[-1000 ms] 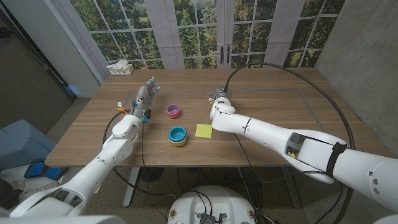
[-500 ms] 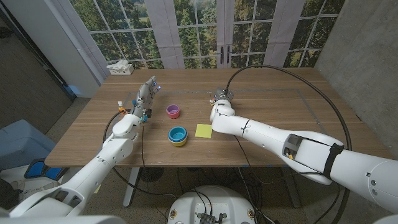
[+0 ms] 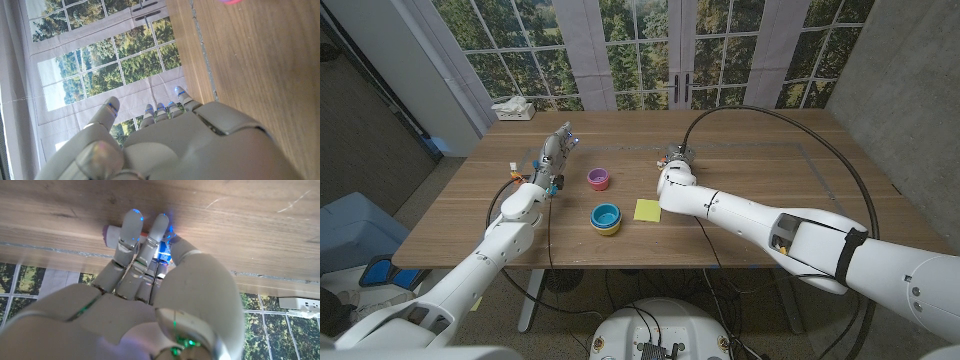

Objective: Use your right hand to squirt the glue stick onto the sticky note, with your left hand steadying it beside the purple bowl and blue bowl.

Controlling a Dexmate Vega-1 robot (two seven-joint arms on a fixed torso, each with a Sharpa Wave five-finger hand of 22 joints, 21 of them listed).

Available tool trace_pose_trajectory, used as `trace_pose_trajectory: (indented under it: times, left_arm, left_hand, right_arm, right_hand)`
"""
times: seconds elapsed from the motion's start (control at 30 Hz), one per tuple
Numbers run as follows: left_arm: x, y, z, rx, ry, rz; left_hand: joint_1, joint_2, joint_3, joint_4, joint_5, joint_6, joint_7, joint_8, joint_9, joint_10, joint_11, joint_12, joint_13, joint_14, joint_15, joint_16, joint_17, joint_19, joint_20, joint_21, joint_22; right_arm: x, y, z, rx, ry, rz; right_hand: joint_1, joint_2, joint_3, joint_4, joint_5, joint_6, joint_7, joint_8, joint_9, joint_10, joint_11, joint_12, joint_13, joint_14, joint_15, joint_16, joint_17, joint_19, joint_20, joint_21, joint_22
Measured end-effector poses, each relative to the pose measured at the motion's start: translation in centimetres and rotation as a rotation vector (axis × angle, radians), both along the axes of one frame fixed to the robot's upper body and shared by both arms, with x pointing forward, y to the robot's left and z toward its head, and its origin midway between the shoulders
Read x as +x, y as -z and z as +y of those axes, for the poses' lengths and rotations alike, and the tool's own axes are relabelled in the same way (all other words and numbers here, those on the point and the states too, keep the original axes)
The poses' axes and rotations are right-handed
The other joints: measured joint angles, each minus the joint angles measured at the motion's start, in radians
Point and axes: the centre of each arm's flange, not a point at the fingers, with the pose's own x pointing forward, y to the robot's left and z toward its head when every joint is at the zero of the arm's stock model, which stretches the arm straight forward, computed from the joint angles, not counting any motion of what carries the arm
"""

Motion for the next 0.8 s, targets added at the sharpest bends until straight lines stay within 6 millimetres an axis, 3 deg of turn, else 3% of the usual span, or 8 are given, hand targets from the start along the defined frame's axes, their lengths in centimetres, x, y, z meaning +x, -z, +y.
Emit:
trace_pose_trajectory:
  times: [0.2, 0.57, 0.7, 0.8]
  left_arm:
    - [0.0, 0.0, 0.0, 0.003, 0.003, 0.0]
    - [0.2, -0.3, 0.2, 0.008, 0.005, -0.002]
    - [0.2, -0.3, 0.2, 0.008, 0.005, -0.002]
    - [0.3, -0.4, 0.3, 0.008, 0.005, -0.001]
  left_hand:
    - [0.0, 0.0, -0.004, -0.004, 0.0, 0.0, 0.0, 0.0, 0.0, 0.0, 0.0, 0.0, 0.0, 0.0, 0.0, 0.0, 0.0, 0.0, 0.0, 0.0, 0.0]
    - [0.0, 0.0, -0.008, -0.008, 0.0, 0.0, 0.0, 0.0, 0.0, 0.0, 0.0, 0.0, 0.0, 0.0, 0.0, 0.0, 0.0, 0.0, 0.0, -0.008, 0.0]
    - [0.0, 0.0, -0.008, -0.008, 0.0, 0.004, 0.004, 0.0, 0.0, 0.0, 0.0, 0.0, 0.0, 0.0, 0.0, 0.0, 0.0, 0.005, 0.005, -0.008, 0.0]
    - [0.0, 0.0, -0.008, -0.008, 0.0, 0.004, 0.004, 0.0, 0.0, 0.0, 0.0, 0.0, 0.0, 0.0, 0.0, 0.0, 0.0, 0.005, 0.005, -0.008, 0.0]
  right_arm:
    - [0.4, 0.3, 0.0, -0.004, 0.006, 0.025]
    - [1.1, 0.5, -0.3, -0.003, 0.011, 0.079]
    - [1.3, 0.5, -0.4, -0.001, 0.012, 0.093]
    - [1.5, 0.4, -0.4, 0.001, 0.014, 0.107]
  right_hand:
    - [0.001, -0.017, 0.004, -0.004, 0.0, 0.026, 0.012, 0.008, 0.0, 0.046, 0.014, 0.019, 0.016, -0.02, 0.005, -0.04, -0.04, -0.057, 0.012, -0.046, -0.007]
    - [-0.01, -0.048, -0.001, 0.001, 0.0, 0.037, 0.022, 0.008, 0.01, 0.034, 0.028, 0.01, 0.053, -0.052, -0.013, -0.098, -0.044, -0.171, 0.045, -0.124, -0.011]
    - [-0.01, -0.048, 0.0, 0.001, 0.0, 0.047, 0.02, 0.008, 0.013, 0.019, 0.034, 0.001, 0.064, -0.061, -0.022, -0.105, -0.044, -0.174, 0.048, -0.131, -0.01]
    - [0.039, -0.039, -0.004, -0.012, 0.004, 0.069, 0.001, 0.008, 0.014, 0.007, 0.022, -0.001, 0.071, -0.068, -0.029, -0.105, -0.044, -0.173, 0.048, -0.131, -0.005]
